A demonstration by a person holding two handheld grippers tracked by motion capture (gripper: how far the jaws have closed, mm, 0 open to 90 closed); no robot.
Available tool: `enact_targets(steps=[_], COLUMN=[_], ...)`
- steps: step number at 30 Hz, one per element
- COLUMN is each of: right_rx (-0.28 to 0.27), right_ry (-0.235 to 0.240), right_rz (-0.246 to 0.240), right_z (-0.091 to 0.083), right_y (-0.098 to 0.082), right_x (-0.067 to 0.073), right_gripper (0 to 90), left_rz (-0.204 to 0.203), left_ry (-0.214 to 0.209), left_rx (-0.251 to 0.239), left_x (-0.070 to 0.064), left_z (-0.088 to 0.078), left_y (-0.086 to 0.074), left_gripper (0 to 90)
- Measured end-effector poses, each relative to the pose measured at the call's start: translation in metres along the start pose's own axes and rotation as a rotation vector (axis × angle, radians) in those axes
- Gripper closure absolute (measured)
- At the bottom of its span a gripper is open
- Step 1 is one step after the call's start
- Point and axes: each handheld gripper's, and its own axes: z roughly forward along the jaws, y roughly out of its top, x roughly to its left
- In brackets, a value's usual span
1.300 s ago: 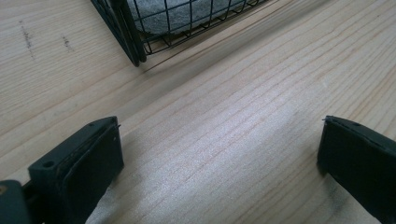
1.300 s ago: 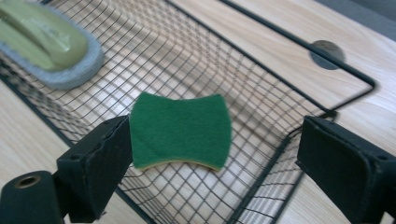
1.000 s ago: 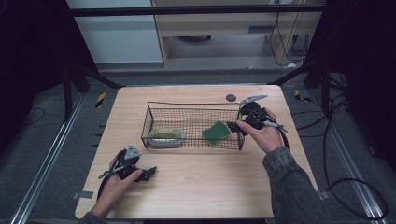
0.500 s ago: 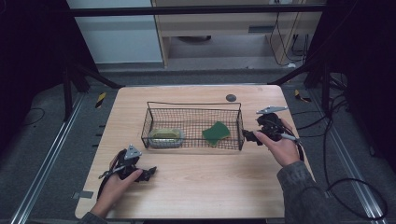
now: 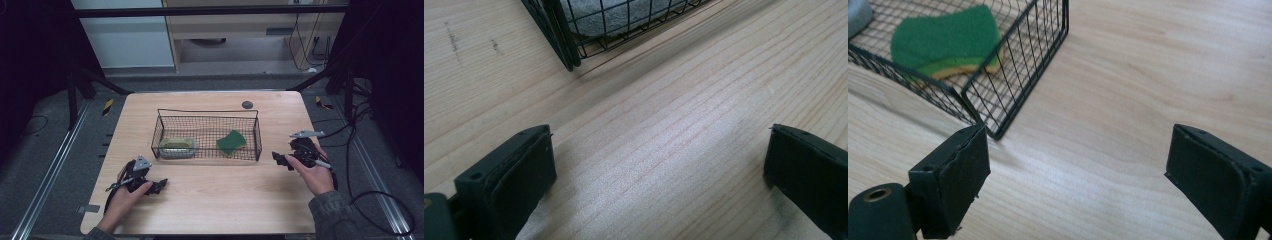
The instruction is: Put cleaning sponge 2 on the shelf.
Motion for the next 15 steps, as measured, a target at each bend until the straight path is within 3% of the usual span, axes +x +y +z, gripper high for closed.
enact_targets(steps=[15], right_rx=[0.043], right_ry=[-0.005], right_rz=[0.044], right_z=[0.028], right_y=[-0.03], right_x=[-0.005], right_gripper=[10.5], left_rz=[0.0], left_ry=[0.0], left_rx=[0.0], left_x=[0.0], left_z=[0.0], left_y=[0.0], left_gripper=[0.0])
